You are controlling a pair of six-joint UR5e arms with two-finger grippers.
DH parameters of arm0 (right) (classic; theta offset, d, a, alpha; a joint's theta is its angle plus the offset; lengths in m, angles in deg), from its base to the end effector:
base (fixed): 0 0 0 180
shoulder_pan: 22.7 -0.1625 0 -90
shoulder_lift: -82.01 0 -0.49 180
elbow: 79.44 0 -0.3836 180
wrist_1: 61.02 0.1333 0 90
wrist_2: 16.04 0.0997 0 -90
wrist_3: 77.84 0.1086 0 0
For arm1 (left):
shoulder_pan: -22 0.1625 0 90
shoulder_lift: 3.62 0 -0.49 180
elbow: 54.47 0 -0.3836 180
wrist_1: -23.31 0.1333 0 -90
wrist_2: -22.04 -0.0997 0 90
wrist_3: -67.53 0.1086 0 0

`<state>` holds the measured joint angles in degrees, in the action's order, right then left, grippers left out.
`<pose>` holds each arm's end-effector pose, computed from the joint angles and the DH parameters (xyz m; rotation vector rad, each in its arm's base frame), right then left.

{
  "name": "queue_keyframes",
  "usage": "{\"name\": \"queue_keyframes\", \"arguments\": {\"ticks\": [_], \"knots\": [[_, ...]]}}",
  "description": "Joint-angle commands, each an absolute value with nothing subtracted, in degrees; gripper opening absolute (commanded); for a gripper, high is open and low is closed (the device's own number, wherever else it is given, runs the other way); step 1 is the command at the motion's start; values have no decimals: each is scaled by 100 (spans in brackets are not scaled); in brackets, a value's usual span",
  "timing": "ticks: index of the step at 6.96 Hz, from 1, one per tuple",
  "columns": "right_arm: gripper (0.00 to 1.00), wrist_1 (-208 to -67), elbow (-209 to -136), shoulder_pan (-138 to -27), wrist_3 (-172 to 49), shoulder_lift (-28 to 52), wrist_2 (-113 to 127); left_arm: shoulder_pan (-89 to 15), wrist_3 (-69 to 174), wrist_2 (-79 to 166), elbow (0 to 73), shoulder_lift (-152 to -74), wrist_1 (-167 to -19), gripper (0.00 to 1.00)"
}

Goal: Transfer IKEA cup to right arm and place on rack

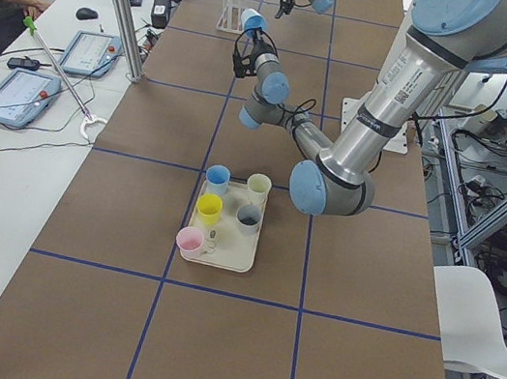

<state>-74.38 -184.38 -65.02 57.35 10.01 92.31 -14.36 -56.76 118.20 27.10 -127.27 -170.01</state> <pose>-0.3304 -0.4349 0.2915 -0.2710 -1.9434 0.7240 0.4440 -0.4779 0.2617 -0.0180 2.2959 -0.5388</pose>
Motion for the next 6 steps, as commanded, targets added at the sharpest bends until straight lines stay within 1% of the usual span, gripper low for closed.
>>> {"name": "queue_keyframes", "arguments": {"ticks": [1,2,3,6], "knots": [[99,-7438,-18430,-6305,5943,1125,8778,-1308,-5666,11811,2604,-12947,-16987,0],[99,-7438,-18421,-6304,6110,1161,8602,-1229,-5657,11802,2439,-13192,-16979,0],[99,-7447,-18412,-6287,6120,1196,8557,-1193,-5648,11811,2385,-13273,-16978,0],[99,-7447,-18395,-6216,6182,1240,8267,-1158,-5622,11819,2384,-13308,-16970,0]]}}
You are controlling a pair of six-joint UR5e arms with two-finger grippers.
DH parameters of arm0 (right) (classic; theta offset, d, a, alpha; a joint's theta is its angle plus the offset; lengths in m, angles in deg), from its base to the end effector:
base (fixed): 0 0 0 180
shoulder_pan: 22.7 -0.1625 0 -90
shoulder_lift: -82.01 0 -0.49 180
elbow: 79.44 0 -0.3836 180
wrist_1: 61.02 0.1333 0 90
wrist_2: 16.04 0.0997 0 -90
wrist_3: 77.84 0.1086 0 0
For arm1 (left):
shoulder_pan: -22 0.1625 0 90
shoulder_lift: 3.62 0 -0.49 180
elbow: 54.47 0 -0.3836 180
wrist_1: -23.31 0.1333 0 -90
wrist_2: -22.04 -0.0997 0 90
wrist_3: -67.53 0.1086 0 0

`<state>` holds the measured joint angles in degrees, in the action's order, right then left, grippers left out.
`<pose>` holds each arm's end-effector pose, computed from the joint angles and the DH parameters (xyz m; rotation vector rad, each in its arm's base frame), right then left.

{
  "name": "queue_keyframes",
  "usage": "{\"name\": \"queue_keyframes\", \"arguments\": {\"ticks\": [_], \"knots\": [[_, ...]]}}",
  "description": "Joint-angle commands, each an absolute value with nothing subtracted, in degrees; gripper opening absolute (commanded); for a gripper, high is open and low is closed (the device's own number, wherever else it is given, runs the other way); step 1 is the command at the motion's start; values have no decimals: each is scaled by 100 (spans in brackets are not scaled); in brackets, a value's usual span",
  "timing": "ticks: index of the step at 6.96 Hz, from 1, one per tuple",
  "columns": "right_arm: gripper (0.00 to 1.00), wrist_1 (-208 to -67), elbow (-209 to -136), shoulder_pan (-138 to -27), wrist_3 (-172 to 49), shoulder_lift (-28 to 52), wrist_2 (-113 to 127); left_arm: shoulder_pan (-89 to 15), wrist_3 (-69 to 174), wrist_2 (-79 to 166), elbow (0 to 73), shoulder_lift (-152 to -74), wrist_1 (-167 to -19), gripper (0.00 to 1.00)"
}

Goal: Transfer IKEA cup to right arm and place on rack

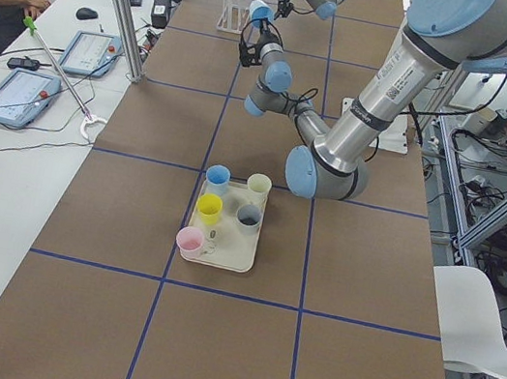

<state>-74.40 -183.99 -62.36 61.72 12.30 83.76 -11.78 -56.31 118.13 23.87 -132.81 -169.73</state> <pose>-0.3485 -0.4381 0.2710 -0.2943 -2.0189 0.8503 0.4867 -0.4721 0.2190 -0.0581 2.3232 -0.4923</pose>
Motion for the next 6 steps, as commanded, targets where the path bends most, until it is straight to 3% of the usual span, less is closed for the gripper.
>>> {"name": "queue_keyframes", "arguments": {"ticks": [1,6], "knots": [[99,-7447,-18377,-6208,6182,1240,8196,-1114,-5622,11819,2384,-13326,-16961,0],[99,-7438,-18351,-6146,6190,1240,8161,-955,-5596,11819,2376,-13484,-16899,0]]}}
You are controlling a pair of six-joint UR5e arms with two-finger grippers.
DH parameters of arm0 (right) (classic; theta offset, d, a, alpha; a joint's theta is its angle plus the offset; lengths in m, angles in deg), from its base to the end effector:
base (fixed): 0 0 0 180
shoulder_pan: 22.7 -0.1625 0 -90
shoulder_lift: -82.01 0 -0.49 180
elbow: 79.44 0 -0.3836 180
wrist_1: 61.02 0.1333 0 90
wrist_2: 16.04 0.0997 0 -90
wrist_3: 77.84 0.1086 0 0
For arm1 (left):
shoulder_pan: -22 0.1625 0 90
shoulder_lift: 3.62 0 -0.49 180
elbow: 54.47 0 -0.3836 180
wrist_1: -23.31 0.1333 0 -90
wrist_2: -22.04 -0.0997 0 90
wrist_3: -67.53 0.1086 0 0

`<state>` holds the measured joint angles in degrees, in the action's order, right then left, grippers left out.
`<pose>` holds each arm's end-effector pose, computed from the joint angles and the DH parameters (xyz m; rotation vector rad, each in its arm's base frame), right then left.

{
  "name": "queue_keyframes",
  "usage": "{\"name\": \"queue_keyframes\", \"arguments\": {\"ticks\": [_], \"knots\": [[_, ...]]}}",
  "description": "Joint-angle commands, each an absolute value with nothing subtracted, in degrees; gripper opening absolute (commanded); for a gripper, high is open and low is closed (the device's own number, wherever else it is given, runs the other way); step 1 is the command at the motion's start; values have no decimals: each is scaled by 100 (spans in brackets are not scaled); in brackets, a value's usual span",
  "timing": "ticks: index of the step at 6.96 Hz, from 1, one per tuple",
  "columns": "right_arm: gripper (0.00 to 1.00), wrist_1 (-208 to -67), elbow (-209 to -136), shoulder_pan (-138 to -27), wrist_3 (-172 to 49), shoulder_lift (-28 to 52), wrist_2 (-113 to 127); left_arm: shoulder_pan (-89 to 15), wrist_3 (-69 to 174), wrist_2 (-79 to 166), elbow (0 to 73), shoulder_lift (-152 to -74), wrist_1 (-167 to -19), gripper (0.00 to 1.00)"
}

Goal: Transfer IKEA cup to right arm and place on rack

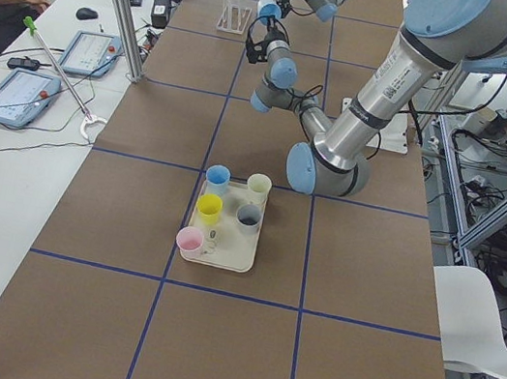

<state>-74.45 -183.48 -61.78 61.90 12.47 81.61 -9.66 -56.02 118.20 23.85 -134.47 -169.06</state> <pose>-0.3536 -0.4402 0.2726 -0.2829 -2.0240 0.8831 0.5066 -0.4553 0.2000 -0.0950 2.3332 -0.4603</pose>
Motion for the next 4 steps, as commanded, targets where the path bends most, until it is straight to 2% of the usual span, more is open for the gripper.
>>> {"name": "queue_keyframes", "arguments": {"ticks": [1,2,3,4], "knots": [[98,-7438,-18351,-6120,6190,1240,8161,-955,-5604,11819,2375,-13485,-16891,0],[82,-7438,-18351,-6120,6182,1240,8161,-947,-5596,11819,2375,-13485,-16891,0],[44,-7429,-18368,-6120,6182,1240,8161,-947,-5587,11819,2367,-13485,-16891,4],[10,-7438,-18386,-6120,6182,1240,8161,-947,-5578,11828,2358,-13467,-16891,39]]}}
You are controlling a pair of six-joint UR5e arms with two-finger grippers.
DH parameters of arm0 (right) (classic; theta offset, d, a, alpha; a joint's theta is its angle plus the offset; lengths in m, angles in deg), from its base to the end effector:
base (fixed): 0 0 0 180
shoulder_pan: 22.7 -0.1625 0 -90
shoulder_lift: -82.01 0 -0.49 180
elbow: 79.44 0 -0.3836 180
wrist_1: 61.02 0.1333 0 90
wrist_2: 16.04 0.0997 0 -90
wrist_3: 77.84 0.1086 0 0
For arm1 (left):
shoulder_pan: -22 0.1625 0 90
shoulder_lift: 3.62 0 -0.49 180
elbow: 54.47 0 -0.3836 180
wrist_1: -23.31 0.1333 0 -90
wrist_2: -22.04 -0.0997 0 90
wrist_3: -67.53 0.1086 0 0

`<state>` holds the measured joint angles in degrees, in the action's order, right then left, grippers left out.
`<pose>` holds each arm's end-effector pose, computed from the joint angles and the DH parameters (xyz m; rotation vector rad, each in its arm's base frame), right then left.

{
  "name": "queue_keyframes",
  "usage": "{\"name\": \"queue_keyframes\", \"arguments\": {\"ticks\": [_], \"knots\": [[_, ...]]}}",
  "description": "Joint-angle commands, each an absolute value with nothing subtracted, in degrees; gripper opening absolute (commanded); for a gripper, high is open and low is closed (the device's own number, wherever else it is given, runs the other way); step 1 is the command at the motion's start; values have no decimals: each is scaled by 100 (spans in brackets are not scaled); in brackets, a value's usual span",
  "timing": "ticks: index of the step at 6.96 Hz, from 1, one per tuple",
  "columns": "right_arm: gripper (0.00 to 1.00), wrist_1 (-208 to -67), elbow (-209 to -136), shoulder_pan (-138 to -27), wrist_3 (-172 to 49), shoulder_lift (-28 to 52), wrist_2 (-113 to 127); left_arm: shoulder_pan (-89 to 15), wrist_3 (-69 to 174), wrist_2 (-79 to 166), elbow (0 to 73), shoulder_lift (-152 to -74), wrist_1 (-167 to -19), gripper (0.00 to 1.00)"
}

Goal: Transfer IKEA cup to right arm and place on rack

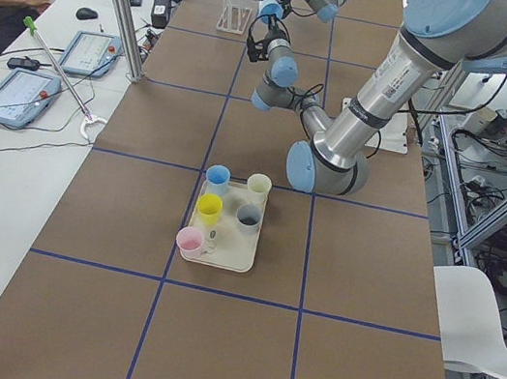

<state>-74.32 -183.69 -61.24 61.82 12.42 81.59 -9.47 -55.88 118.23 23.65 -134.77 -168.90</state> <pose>-0.3564 -0.4359 0.2715 -0.2907 -2.0261 0.8735 0.5096 -0.4545 0.1977 -0.0963 2.3314 -0.4575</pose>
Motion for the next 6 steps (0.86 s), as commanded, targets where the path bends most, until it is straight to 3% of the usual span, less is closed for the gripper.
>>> {"name": "queue_keyframes", "arguments": {"ticks": [1,4,6], "knots": [[0,-7438,-18412,-6120,6182,1240,8108,-947,-5578,11828,2375,-13476,-16760,72],[0,-7246,-18430,-6198,6164,1162,8073,-1016,-5456,11846,2419,-13432,-16636,77],[0,-7323,-18351,-6759,5109,506,8099,-1078,-4851,11828,2385,-13362,-16618,77]]}}
